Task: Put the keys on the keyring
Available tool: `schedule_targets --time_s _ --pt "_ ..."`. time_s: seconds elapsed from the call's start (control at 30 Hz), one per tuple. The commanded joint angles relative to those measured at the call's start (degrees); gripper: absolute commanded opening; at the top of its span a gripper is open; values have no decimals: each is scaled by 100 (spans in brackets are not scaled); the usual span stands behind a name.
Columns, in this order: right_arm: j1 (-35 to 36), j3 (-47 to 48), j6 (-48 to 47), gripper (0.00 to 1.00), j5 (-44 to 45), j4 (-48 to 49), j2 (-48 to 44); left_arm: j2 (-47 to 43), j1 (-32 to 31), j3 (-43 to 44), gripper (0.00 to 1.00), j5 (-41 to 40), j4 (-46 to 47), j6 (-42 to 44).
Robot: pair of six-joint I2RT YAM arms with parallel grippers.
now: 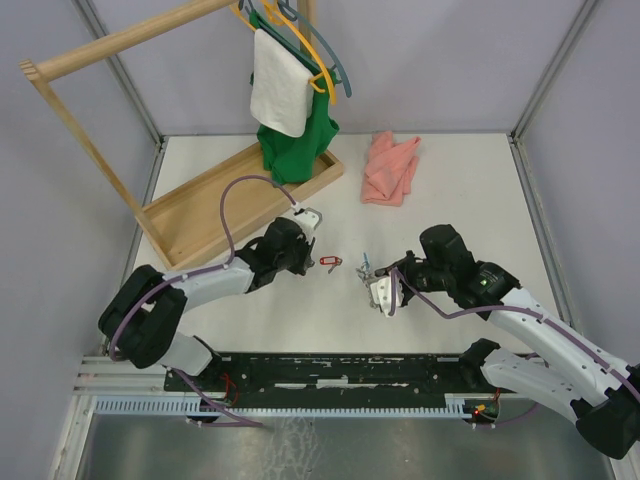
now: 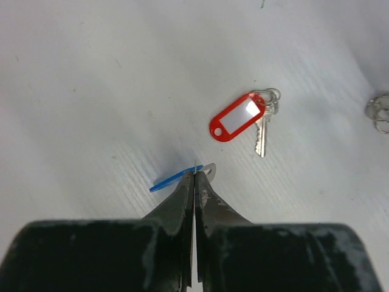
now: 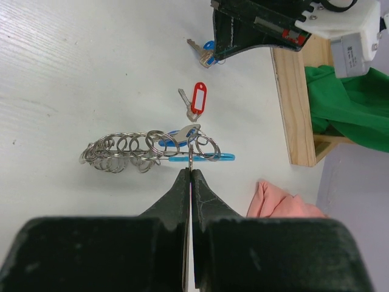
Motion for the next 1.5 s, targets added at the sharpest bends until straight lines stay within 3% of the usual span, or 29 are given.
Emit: schedule_targets --time_s 0.0,0.37,0.53,0.67,0.8,1.03,1.47 --pt "15 -18 206 1 -37 336 9 -573 11 -370 3 648 1044 547" --pt "14 78 475 1 17 428 37 -1511 11 -1453 3 1857 3222 1298" --pt "14 100 433 1 7 415 33 -1749 -109 -1921 3 2902 4186 2148" --pt "21 181 614 1 -24 420 74 -1835 -611 -1895 3 2812 3894 3463" --pt "24 292 743 1 62 303 152 -1888 -855 -1841 3 2729 3821 4059" --pt "81 305 717 1 181 304 250 -1952 -1163 -1711 3 2694 3821 4536" --pt "193 331 746 1 449 362 346 -2058 -1479 -1524 3 2701 3939 4638"
